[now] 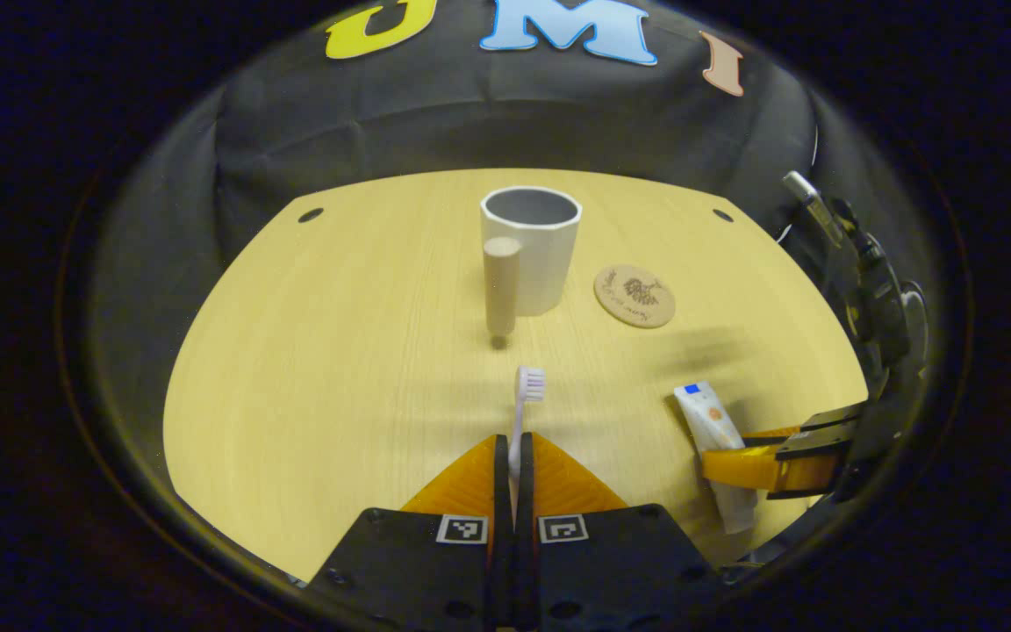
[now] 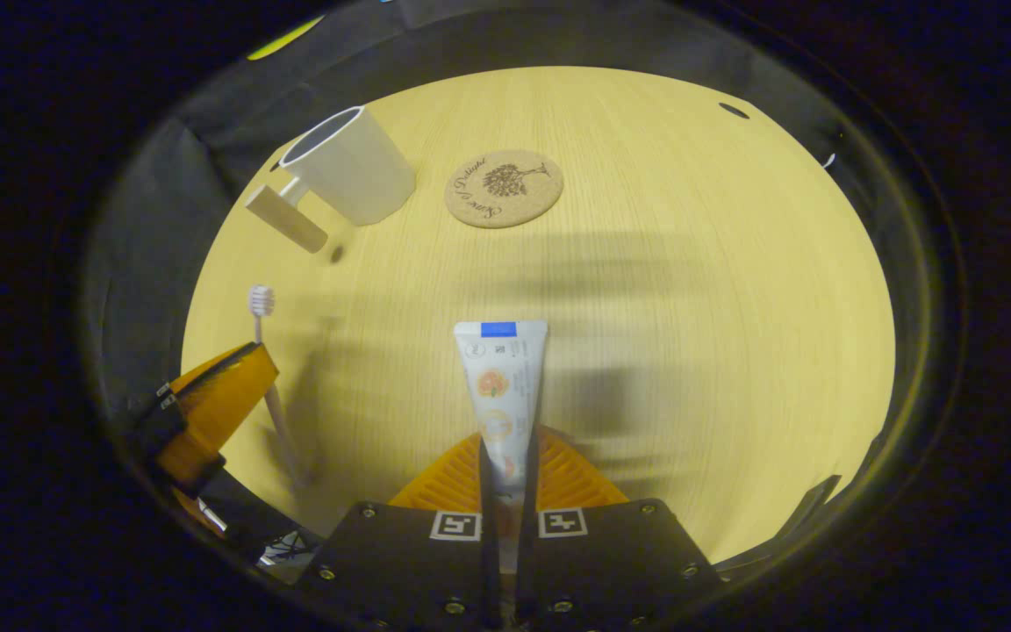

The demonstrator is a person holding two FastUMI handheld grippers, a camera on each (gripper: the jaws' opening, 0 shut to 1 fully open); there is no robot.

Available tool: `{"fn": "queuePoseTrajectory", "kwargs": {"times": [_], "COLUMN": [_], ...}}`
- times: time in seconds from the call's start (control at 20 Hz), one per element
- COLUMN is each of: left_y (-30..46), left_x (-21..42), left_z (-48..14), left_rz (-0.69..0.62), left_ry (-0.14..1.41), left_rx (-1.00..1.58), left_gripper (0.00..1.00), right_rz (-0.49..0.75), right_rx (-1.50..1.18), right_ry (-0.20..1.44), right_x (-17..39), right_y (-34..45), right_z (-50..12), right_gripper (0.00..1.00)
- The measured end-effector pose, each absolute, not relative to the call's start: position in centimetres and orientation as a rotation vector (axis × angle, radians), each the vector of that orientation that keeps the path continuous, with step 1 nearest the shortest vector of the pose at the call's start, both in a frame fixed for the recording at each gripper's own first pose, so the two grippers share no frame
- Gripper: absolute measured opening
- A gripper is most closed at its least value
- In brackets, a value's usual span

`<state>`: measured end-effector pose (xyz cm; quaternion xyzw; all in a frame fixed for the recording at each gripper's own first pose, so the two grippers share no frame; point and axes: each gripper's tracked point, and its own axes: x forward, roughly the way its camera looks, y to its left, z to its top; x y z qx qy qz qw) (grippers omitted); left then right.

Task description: Put the toothbrush and toothpaste on the desktop into the cup, then pick up the cup and place it on the coaster on the desktop.

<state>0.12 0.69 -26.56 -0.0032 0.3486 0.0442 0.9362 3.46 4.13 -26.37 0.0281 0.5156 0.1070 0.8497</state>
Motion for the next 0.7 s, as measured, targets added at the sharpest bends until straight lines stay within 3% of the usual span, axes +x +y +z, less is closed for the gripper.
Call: {"fn": "queuePoseTrajectory", "kwargs": {"times": [0.7], "left_y": [0.9], "left_x": [8.5], "left_z": [-7.4], "left_rz": [0.008], "left_ry": [0.324], "left_rx": [-0.089], "left_gripper": [0.06], "right_rz": [0.231], "right_rx": [0.136], "right_ry": [1.017], "right_x": [3.9], "right_y": [3.9], "right_z": [-22.8], "right_gripper": [0.09]}}
